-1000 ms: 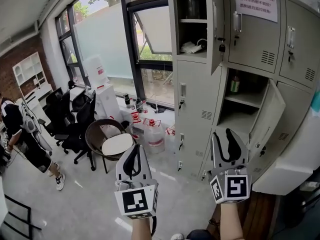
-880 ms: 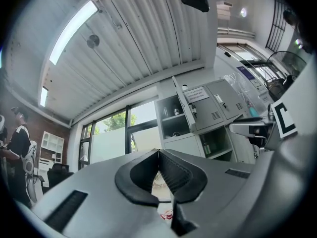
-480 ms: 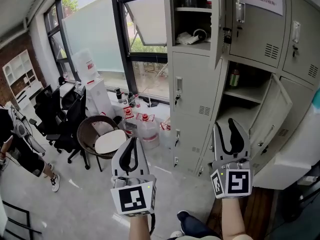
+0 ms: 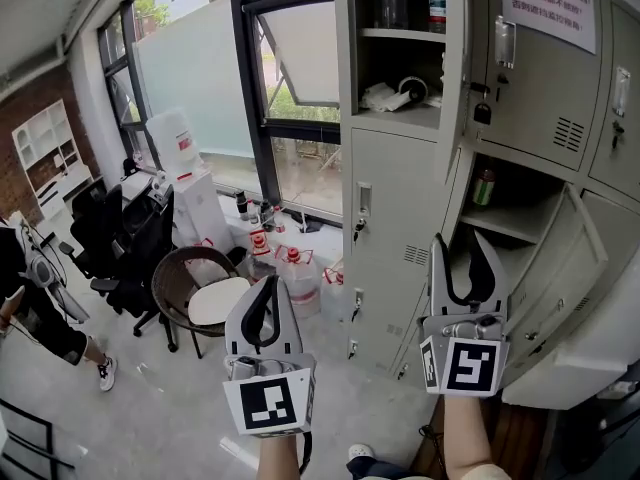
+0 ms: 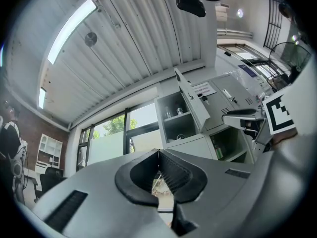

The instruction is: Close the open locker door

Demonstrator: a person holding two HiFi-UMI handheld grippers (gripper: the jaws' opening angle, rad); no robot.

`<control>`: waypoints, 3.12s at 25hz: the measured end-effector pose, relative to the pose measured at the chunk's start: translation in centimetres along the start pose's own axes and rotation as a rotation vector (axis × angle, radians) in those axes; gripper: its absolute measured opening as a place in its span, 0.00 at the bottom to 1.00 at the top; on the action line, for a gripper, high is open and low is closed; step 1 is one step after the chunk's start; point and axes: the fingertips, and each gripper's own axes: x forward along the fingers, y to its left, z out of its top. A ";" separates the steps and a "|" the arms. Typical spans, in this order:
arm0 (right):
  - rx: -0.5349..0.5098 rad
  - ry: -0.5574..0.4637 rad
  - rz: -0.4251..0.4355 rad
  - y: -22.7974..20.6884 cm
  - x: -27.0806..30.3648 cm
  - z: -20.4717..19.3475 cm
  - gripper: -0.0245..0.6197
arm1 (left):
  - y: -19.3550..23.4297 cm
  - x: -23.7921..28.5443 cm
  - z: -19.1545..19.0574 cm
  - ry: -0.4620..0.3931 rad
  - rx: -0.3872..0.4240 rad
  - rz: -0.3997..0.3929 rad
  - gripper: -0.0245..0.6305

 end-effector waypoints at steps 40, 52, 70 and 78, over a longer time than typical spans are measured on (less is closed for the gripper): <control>-0.204 -0.134 0.060 2.7 12.0 -2.8 0.27 | 2.7 7.8 -3.8 0.028 0.046 0.171 0.04; -0.245 -0.157 0.102 5.3 14.9 -3.8 0.27 | 5.8 8.3 -5.4 0.052 0.096 0.234 0.04; -0.354 -0.166 0.001 8.7 21.1 -6.8 0.27 | 9.9 17.7 -8.7 -0.001 0.037 0.131 0.04; -0.410 -0.139 -0.053 9.4 24.5 -8.9 0.27 | 11.3 23.5 -10.1 -0.006 0.027 0.061 0.04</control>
